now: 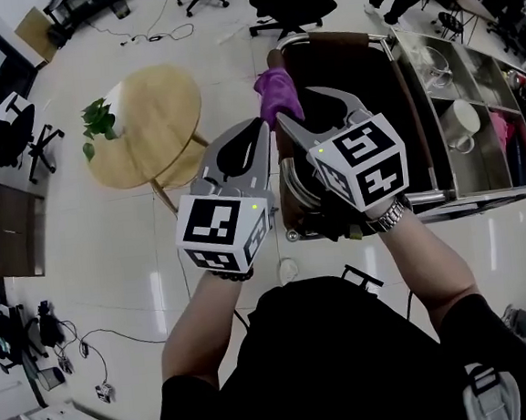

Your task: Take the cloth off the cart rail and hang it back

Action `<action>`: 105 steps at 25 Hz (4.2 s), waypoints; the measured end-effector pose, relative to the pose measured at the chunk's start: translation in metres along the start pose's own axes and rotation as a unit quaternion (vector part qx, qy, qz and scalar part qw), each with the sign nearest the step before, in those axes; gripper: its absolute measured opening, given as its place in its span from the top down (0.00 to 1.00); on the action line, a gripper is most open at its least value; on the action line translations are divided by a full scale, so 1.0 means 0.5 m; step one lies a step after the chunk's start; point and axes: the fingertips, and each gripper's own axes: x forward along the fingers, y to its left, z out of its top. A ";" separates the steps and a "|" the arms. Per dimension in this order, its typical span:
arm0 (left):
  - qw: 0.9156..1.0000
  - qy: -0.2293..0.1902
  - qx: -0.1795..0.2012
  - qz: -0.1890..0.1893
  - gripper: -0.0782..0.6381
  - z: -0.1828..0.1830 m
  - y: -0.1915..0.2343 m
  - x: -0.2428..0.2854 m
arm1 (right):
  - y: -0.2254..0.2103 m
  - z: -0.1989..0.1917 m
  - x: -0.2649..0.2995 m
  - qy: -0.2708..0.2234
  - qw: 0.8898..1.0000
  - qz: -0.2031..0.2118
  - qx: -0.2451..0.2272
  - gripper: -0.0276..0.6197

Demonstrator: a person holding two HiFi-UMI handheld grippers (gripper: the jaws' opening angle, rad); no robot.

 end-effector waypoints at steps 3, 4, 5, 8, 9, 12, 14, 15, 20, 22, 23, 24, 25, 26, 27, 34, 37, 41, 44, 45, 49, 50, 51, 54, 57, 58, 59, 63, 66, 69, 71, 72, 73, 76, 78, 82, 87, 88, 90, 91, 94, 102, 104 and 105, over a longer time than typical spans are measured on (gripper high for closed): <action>1.000 0.003 -0.005 -0.005 0.91 -0.012 0.041 0.021 | -0.016 -0.032 0.056 0.042 0.999 -0.002 0.006 0.65; 1.000 0.004 -0.006 -0.006 0.91 -0.015 0.052 0.028 | -0.020 -0.046 0.072 0.058 0.998 -0.002 0.008 0.65; 1.000 0.004 -0.007 -0.007 0.91 -0.018 0.061 0.034 | -0.024 -0.061 0.087 0.072 0.997 -0.001 0.010 0.65; 1.000 0.006 -0.011 -0.010 0.91 -0.029 0.083 0.052 | -0.032 -0.102 0.121 0.106 0.994 0.002 0.015 0.65; 1.000 0.007 -0.014 -0.011 0.91 -0.035 0.088 0.057 | -0.035 -0.115 0.130 0.115 0.993 0.002 0.016 0.65; 1.000 0.011 -0.019 -0.013 0.91 -0.049 0.098 0.069 | -0.046 -0.144 0.149 0.138 0.990 0.002 0.025 0.65; 1.000 0.012 -0.021 -0.014 0.91 -0.055 0.102 0.076 | -0.053 -0.154 0.158 0.146 0.989 0.002 0.033 0.65; 1.000 0.013 -0.022 -0.015 0.91 -0.058 0.104 0.080 | -0.056 -0.157 0.162 0.148 0.988 0.004 0.038 0.66; 0.999 0.016 -0.024 -0.015 0.91 -0.059 0.099 0.078 | -0.051 -0.140 0.156 0.136 0.990 0.006 0.046 0.88; 1.000 0.014 -0.023 -0.013 0.91 -0.054 0.094 0.070 | -0.047 -0.121 0.139 0.118 0.992 0.002 0.045 0.89; 1.000 0.013 -0.022 -0.012 0.91 -0.050 0.091 0.066 | -0.046 -0.109 0.129 0.107 0.993 0.000 0.046 0.89; 1.000 0.011 -0.022 -0.011 0.91 -0.047 0.087 0.062 | -0.045 -0.097 0.118 0.095 0.994 -0.002 0.046 0.89; 1.000 0.010 -0.021 -0.010 0.91 -0.043 0.083 0.058 | -0.044 -0.084 0.106 0.083 0.995 -0.003 0.046 0.89; 1.000 0.008 -0.020 -0.009 0.91 -0.038 0.078 0.053 | -0.042 -0.071 0.093 0.072 0.996 -0.005 0.045 0.89; 1.000 0.007 -0.019 -0.007 0.91 -0.033 0.072 0.049 | -0.039 -0.058 0.078 0.061 0.997 -0.005 0.043 0.89; 1.000 -0.005 -0.005 -0.001 0.91 0.009 -0.040 0.005 | -0.012 0.017 -0.084 -0.013 1.000 -0.006 0.024 0.90; 1.000 -0.014 0.007 0.002 0.91 0.028 -0.109 -0.019 | 0.002 0.038 -0.172 -0.048 0.999 -0.005 0.013 0.90; 0.999 -0.026 0.022 0.005 0.91 0.041 -0.200 -0.060 | 0.031 0.049 -0.285 -0.090 0.996 -0.003 -0.001 0.90; 0.999 -0.032 0.030 0.008 0.91 0.050 -0.265 -0.092 | 0.054 0.061 -0.370 -0.118 0.993 -0.002 -0.011 0.90; 0.999 -0.034 0.033 0.009 0.91 0.052 -0.287 -0.102 | 0.061 0.063 -0.398 -0.127 0.992 -0.001 -0.015 0.90; 0.998 -0.042 0.040 0.015 0.91 0.062 -0.364 -0.143 | 0.089 0.076 -0.503 -0.160 0.987 -0.001 -0.027 0.90; 0.998 -0.043 0.041 0.015 0.91 0.066 -0.380 -0.157 | 0.099 0.080 -0.526 -0.167 0.986 -0.002 -0.029 0.90; 0.998 -0.044 0.042 0.015 0.91 0.070 -0.396 -0.171 | 0.110 0.083 -0.549 -0.173 0.984 -0.002 -0.031 0.90; 0.998 -0.047 0.046 0.014 0.91 0.075 -0.442 -0.207 | 0.135 0.088 -0.613 -0.193 0.981 -0.004 -0.034 0.90; 0.998 -0.047 0.049 0.013 0.91 0.073 -0.482 -0.228 | 0.146 0.083 -0.668 -0.206 0.978 -0.009 -0.031 0.90; 0.997 -0.048 0.051 0.013 0.91 0.073 -0.494 -0.235 | 0.150 0.081 -0.686 -0.209 0.977 -0.011 -0.031 0.90; 0.997 -0.048 0.053 0.012 0.91 0.075 -0.507 -0.242 | 0.155 0.080 -0.703 -0.212 0.977 -0.012 -0.032 0.90; 0.997 -0.054 0.060 0.001 0.91 0.104 -0.552 -0.273 | 0.180 0.090 -0.767 -0.224 0.974 -0.021 -0.030 0.90; 0.996 -0.060 0.064 -0.009 0.91 0.131 -0.567 -0.304 | 0.206 0.105 -0.801 -0.229 0.972 -0.033 -0.031 0.90; 0.996 -0.064 0.066 -0.023 0.91 0.136 -0.591 -0.330 | 0.228 0.097 -0.836 -0.231 0.971 -0.048 -0.031 0.90; 0.995 -0.066 0.066 -0.033 0.91 0.141 -0.599 -0.348 | 0.245 0.097 -0.853 -0.231 0.971 -0.060 -0.029 0.90; 0.995 -0.067 0.066 -0.037 0.91 0.147 -0.596 -0.360 | 0.258 0.104 -0.858 -0.232 0.970 -0.065 -0.030 0.90; 0.995 -0.069 0.066 -0.041 0.91 0.155 -0.590 -0.373 | 0.272 0.113 -0.861 -0.233 0.969 -0.071 -0.031 0.90; 0.993 -0.077 0.069 -0.051 0.91 0.170 -0.570 -0.408 | 0.306 0.129 -0.858 -0.232 0.968 -0.086 -0.033 0.90; 0.993 -0.080 0.069 -0.060 0.91 0.169 -0.571 -0.423 | 0.320 0.122 -0.858 -0.226 0.969 -0.096 -0.032 0.90; 0.992 -0.080 0.065 -0.077 0.91 0.176 -0.569 -0.448 | 0.345 0.106 -0.844 -0.207 0.971 -0.113 -0.026 0.90; 0.992 -0.076 0.064 -0.081 0.91 0.166 -0.574 -0.465 | 0.362 0.064 -0.822 -0.198 0.973 -0.115 -0.022 0.90; 0.992 -0.075 0.064 -0.081 0.91 0.162 -0.578 -0.465 | 0.364 0.054 -0.819 -0.198 0.973 -0.113 -0.024 0.90; 0.992 -0.074 0.064 -0.078 0.91 0.156 -0.585 -0.464 | 0.365 0.032 -0.812 -0.195 0.974 -0.109 -0.024 0.90; 0.992 -0.074 0.064 -0.076 0.91 0.154 -0.587 -0.463 | 0.364 0.022 -0.809 -0.192 0.975 -0.106 -0.024 0.90; 0.993 -0.073 0.061 -0.069 0.91 0.147 -0.596 -0.455 | 0.359 0.004 -0.806 -0.184 0.978 -0.095 -0.022 0.90; 0.994 -0.060 0.063 -0.059 0.91 0.134 -0.624 -0.413 | 0.328 -0.009 -0.820 -0.181 0.980 -0.080 -0.022 0.90; 0.994 -0.057 0.066 -0.059 0.91 0.132 -0.631 -0.408 | 0.323 -0.010 -0.825 -0.182 0.980 -0.079 -0.021 0.90; 0.994 -0.056 0.066 -0.059 0.91 0.132 -0.635 -0.406 | 0.320 -0.011 -0.828 -0.183 0.980 -0.079 -0.020 0.90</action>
